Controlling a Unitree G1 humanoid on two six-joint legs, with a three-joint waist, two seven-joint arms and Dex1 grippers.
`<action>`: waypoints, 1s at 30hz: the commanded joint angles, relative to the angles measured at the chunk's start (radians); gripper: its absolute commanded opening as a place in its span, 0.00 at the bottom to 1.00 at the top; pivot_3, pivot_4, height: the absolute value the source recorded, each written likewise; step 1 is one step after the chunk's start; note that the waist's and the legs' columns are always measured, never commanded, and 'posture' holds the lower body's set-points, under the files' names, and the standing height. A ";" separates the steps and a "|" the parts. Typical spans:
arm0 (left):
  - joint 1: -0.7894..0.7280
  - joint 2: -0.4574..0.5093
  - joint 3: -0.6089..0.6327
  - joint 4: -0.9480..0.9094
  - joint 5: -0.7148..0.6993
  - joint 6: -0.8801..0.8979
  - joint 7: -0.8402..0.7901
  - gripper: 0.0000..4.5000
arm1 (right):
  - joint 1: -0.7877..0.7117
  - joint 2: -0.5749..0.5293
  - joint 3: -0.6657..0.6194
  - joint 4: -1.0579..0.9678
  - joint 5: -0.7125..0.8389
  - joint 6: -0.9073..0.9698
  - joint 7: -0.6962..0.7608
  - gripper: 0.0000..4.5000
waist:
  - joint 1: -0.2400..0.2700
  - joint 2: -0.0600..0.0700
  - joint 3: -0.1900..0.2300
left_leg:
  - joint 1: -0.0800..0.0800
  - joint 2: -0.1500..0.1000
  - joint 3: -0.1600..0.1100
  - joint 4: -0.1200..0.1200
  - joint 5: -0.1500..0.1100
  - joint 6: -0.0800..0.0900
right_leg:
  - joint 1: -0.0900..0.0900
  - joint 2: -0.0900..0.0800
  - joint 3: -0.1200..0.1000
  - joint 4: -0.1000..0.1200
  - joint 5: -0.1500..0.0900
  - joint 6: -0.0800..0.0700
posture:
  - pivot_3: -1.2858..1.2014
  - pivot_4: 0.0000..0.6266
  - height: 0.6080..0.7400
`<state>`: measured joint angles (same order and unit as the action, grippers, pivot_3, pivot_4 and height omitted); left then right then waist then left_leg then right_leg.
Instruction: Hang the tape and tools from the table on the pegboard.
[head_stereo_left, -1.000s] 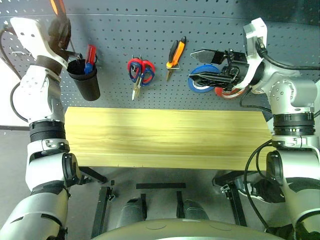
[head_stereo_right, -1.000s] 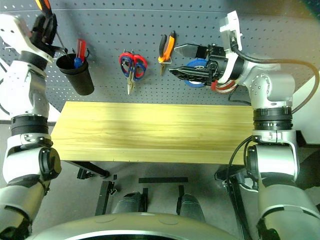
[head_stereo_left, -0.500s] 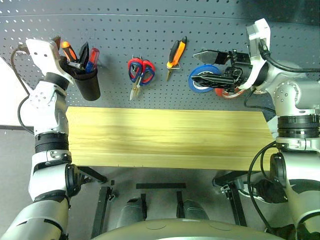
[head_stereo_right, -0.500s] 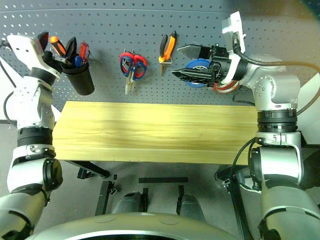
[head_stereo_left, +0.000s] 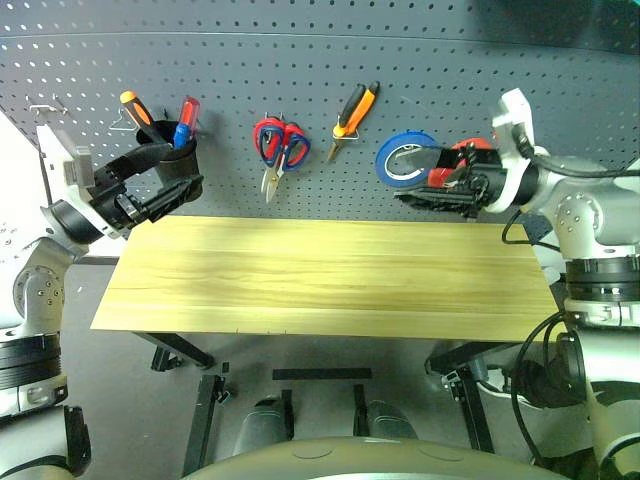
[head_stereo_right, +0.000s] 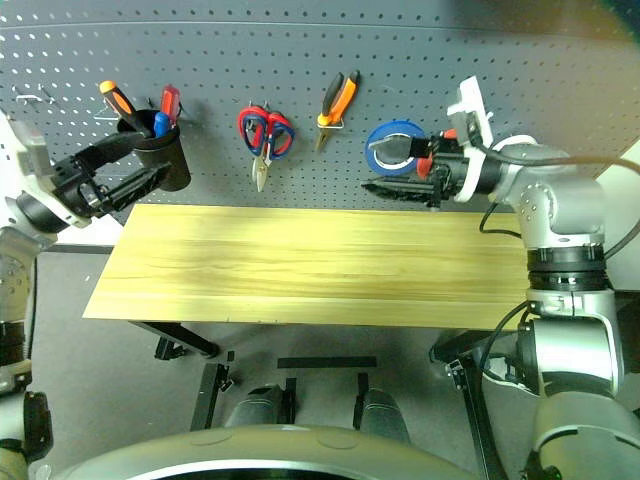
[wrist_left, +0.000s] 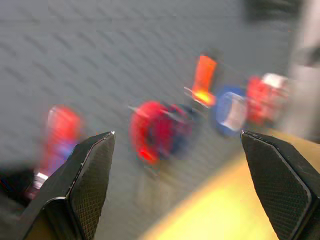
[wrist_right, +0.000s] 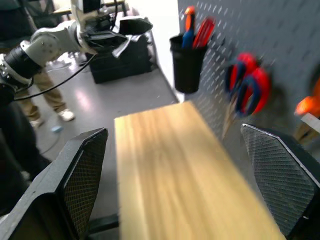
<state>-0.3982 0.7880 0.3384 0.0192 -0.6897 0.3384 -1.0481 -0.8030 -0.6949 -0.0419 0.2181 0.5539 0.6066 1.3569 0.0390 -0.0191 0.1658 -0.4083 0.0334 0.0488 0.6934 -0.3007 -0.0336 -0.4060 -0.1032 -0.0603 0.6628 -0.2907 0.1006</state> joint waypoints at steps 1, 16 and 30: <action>0.102 0.005 -0.042 -0.019 0.034 -0.026 -0.088 0.93 | 0.045 -0.006 0.009 -0.041 -0.011 -0.029 0.008 1.00 | 0.002 0.002 -0.006 | 0.000 0.000 0.000 0.001 0.000 0.000 | 0.001 0.000 0.000 0.000 0.000 0.000 | 0.56 0.09 0.94; 0.149 -0.060 -0.088 0.018 0.113 -0.071 -0.144 0.93 | 0.099 0.034 0.042 -0.019 -0.054 -0.116 -0.010 1.00 | 0.001 0.001 -0.020 | 0.001 0.000 0.001 0.003 -0.001 0.002 | 0.001 0.001 0.002 0.001 0.000 0.000 | 0.57 0.12 0.94; 0.155 -0.065 -0.064 -0.002 0.124 -0.061 -0.122 0.93 | 0.061 0.043 0.047 0.024 -0.065 -0.137 -0.009 1.00 | 0.002 0.001 -0.020 | 0.001 0.000 0.000 0.003 -0.002 0.003 | 0.001 0.000 0.002 0.001 0.000 0.000 | 0.58 0.09 0.94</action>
<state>-0.3418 0.7230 0.2499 0.0332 -0.5685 0.2912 -1.1738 -0.7143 -0.6478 0.0252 0.2425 0.4906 0.4885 1.3426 0.0407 -0.0176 0.1455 -0.4076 0.0334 0.0491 0.6963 -0.3023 -0.0306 -0.4050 -0.1027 -0.0580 0.6640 -0.2908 0.1006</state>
